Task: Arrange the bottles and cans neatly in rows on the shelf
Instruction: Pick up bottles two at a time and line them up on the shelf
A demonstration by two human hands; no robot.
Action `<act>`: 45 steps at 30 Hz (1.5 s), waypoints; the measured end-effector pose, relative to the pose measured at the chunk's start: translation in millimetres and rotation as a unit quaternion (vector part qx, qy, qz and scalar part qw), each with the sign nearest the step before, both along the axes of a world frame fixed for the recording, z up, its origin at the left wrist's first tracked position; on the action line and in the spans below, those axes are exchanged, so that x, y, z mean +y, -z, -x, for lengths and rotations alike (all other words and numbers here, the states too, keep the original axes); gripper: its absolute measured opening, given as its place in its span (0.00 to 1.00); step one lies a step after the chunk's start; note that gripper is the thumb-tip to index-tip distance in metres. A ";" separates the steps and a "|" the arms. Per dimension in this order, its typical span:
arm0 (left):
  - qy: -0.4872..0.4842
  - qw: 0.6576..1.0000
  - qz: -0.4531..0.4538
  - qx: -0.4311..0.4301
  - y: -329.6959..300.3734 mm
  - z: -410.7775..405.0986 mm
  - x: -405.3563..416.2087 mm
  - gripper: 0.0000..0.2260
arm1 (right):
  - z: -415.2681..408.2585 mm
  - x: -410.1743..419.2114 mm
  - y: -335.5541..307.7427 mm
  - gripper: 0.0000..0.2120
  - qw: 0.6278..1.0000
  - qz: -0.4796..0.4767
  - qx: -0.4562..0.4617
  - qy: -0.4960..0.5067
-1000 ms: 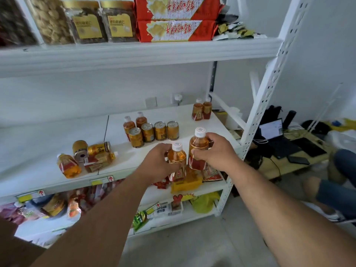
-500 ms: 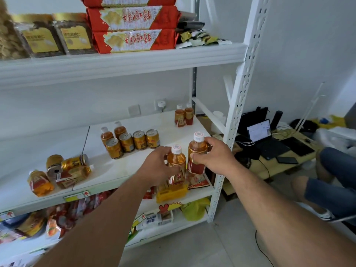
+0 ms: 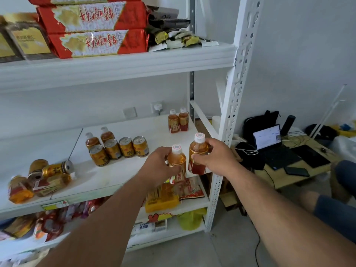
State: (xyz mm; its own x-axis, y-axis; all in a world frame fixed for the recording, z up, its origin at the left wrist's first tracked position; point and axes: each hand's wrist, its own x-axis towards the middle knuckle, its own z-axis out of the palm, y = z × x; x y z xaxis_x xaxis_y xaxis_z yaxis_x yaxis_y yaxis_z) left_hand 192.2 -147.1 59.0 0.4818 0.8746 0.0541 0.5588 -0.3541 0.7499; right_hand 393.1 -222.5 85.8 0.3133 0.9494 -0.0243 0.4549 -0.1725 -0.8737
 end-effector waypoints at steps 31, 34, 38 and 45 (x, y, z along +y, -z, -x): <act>-0.056 0.997 0.041 0.030 42.3 -77.1 231.9 0.20 | -48.9 250.6 57.3 0.10 0.991 0.081 -0.107 -0.024; -0.060 0.997 0.034 0.031 48.4 -84.3 246.7 0.17 | -54.3 270.9 66.5 0.08 0.986 0.088 -0.140 -0.026; -0.069 0.996 0.039 0.041 57.8 -92.6 261.8 0.17 | -58.4 291.3 80.6 0.09 0.984 0.078 -0.156 -0.025; -0.075 0.996 0.033 0.027 70.9 -102.6 273.8 0.14 | -59.1 314.4 105.6 0.09 0.988 0.064 -0.140 -0.019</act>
State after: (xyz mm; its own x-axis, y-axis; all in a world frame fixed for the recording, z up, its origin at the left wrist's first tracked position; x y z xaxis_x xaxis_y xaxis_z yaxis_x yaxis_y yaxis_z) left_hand 294.8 126.7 -11.9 0.3455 0.9380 -0.0274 0.6418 -0.2149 0.7361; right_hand 452.3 91.8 -19.8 0.2881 0.9555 -0.0626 0.6836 -0.2510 -0.6853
